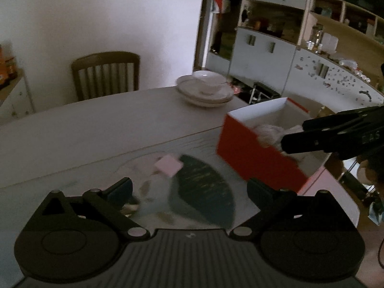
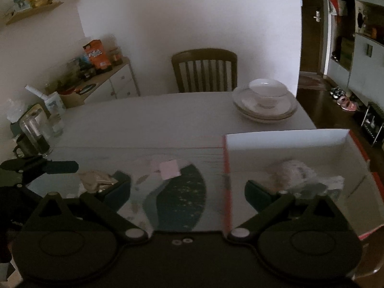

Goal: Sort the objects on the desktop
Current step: 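Withdraw both grippers from the box back toward the table pile, then grasp the silver snack pouch with the right gripper while the left grasps the white tissue bag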

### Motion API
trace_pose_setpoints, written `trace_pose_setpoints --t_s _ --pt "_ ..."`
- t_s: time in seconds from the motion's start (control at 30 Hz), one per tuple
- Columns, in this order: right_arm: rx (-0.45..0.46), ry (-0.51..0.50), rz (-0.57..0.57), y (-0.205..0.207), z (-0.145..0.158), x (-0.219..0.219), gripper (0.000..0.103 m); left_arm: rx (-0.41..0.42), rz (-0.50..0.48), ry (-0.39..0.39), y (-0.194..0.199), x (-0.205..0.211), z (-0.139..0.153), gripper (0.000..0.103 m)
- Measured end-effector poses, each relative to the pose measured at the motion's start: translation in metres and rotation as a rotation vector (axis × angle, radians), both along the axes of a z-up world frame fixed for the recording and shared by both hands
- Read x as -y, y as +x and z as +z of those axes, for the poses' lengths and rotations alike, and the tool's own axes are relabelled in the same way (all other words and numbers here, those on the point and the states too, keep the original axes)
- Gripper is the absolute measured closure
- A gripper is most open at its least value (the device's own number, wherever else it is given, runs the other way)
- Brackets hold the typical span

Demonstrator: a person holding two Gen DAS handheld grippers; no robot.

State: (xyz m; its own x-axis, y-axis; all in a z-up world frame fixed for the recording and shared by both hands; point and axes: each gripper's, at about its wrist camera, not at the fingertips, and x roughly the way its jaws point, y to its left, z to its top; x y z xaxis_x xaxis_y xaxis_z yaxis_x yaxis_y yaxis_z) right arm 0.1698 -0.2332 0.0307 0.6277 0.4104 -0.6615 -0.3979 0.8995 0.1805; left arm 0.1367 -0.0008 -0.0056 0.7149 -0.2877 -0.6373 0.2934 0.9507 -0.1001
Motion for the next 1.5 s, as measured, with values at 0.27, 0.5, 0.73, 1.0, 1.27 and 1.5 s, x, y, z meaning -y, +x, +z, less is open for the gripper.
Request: trace_pose_setpoints --t_s 0.27,0.5,0.73,1.0,1.27,1.5 --pt "-0.004 -0.004 0.039 -0.004 -0.004 -0.05 0.001 -0.021 0.042 0.022 -0.005 -0.054 -0.013 0.001" --pt "-0.012 -0.006 0.092 -0.005 -0.011 -0.093 0.001 -0.05 0.076 0.045 -0.005 -0.095 -0.028 0.001" --pt "-0.028 -0.012 0.147 -0.003 -0.019 -0.131 0.001 -0.077 0.102 0.087 0.001 -0.129 -0.044 0.001" --pt "-0.027 -0.031 0.19 0.0 -0.034 -0.168 0.002 -0.123 0.087 0.14 0.019 -0.155 -0.069 0.001" --pt "-0.063 -0.084 0.22 0.009 -0.06 -0.195 0.008 -0.176 0.021 0.162 0.035 -0.164 -0.093 0.001" --pt "-0.097 -0.111 0.216 0.022 -0.082 -0.21 0.012 -0.193 -0.031 0.12 0.047 -0.165 -0.103 0.001"
